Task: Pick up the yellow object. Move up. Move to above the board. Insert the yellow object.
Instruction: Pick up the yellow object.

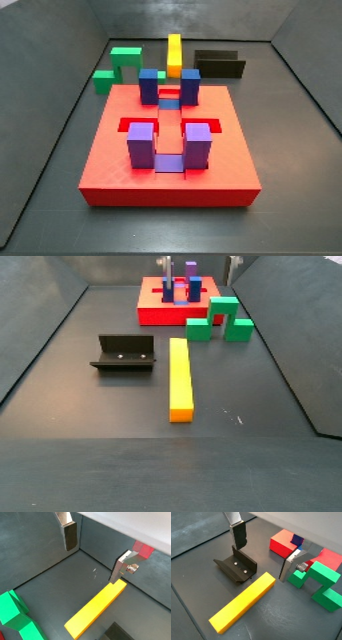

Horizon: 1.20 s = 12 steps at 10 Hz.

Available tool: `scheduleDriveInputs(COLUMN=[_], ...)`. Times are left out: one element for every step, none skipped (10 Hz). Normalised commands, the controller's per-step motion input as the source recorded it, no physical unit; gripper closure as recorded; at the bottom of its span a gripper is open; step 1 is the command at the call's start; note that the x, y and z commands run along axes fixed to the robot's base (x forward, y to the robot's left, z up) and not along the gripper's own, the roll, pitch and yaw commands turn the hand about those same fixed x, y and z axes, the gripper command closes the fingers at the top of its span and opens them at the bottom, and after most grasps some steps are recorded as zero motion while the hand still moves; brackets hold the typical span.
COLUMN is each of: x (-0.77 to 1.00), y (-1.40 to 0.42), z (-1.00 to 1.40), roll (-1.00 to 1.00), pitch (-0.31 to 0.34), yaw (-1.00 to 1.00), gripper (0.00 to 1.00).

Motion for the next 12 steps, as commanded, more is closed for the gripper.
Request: scheduleDriveInputs(x=[0.26,0.30,0.42,0.62,0.76,0.65,0.47,0.22,0.04,-0.25,-0.29,-0.36], y=[0.03,0.09,0.10,0.18,0.64,0.79,0.53,0.00,-0.22,-0.03,0.00,0.00], z=[-0.86,-0.69,-0.69,-0.76,-0.45,-0.31,-0.45,-0.70,-0.84,-0.73,-0.73,-0.64], roll=[0.21,0.29,0.27,0.22,0.02,0.00,0.00,-0.06,0.00,0.00,0.00,0.00], pitch=[0.000,0.000,0.000,0.000,0.000,0.000,0.000,-0.004,0.000,0.000,0.000,0.000], yaw=[0.03,0.03,0.05,0.07,0.01,0.00,0.00,0.00,0.00,-0.03,-0.05,-0.07], gripper=[0.00,0.00,0.00,0.00,0.00,0.00,0.00,0.00,0.00,0.00,0.00,0.00])
